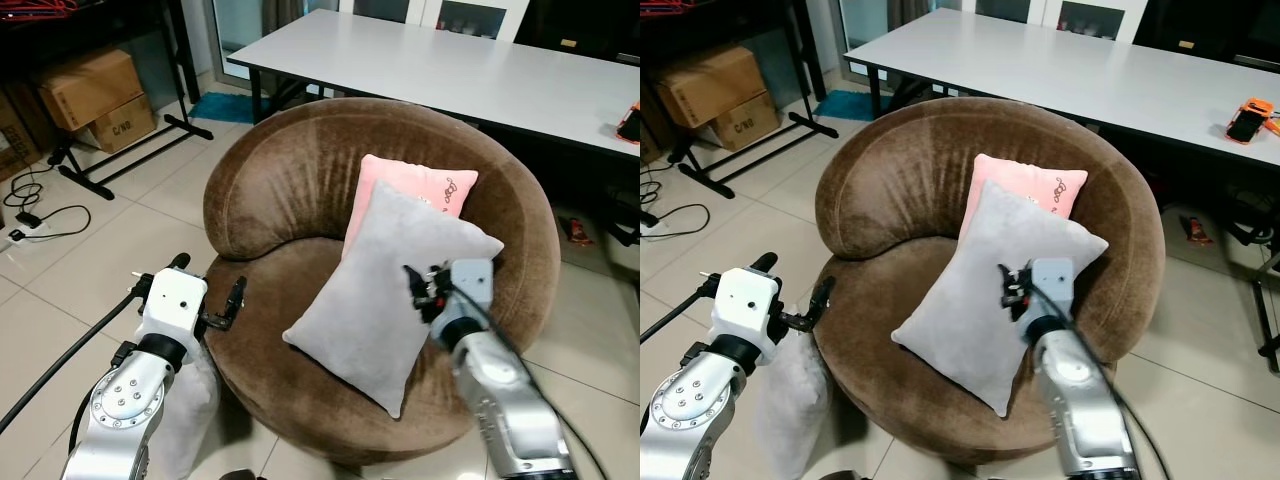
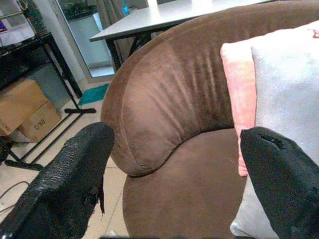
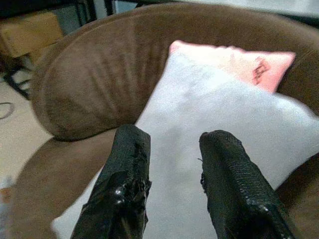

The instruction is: Move the pillow to the sofa from floor

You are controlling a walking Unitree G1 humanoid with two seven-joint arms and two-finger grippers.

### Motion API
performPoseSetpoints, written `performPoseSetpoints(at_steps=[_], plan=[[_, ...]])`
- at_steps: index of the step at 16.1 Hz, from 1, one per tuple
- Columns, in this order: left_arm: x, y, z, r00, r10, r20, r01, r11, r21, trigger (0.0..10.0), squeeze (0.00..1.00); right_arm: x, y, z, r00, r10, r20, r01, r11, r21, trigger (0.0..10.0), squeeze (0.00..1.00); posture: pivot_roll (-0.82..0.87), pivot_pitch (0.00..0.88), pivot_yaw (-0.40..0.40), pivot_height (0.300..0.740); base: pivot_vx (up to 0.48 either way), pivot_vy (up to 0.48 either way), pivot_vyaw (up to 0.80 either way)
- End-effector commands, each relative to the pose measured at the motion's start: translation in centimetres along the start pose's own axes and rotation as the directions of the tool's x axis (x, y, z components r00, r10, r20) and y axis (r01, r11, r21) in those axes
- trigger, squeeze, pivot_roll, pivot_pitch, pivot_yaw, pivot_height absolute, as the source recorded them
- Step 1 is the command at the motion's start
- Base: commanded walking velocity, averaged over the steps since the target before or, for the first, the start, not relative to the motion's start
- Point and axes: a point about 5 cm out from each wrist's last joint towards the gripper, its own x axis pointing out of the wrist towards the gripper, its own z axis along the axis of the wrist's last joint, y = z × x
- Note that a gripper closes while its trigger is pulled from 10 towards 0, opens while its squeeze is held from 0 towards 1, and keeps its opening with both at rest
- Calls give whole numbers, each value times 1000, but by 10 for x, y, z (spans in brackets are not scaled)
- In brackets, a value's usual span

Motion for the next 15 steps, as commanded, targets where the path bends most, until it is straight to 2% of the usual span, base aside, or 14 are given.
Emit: performPoseSetpoints(at_steps=[1, 5, 12, 14, 15], plan=[[-2, 1, 3, 1000, 19, 16, -19, 1000, 10, 10000, 0, 0, 1, 5, 1000, 8, 5, -8, 1000, -14, 10000, 0, -22, 1, -33, 729, -240, 0, 0], [-4, 1, 3, 999, 32, 17, -32, 999, 5, 10000, 0, -2, 3, 4, 999, 35, -28, -35, 999, 2, 10000, 0, -19, 0, -42, 729, -194, 0, 0], [-4, 1, 3, 999, 34, 16, -35, 999, 4, 10000, 0, -2, 3, 4, 999, 39, -31, -38, 999, 8, 10000, 0, -20, 0, -44, 729, -289, 0, 0], [-3, 2, 3, 999, 36, 16, -36, 999, 7, 10000, 0, -2, 5, 8, 997, 74, -24, -74, 997, -15, 10000, 0, -15, 0, -43, 729, -126, 0, 0], [-3, 2, 2, 999, 37, 12, -38, 999, 16, 10000, 0, -3, 6, 10, 995, 94, -19, -94, 995, -22, 10000, 0, -13, 0, -44, 729, 0, 0, 800]])
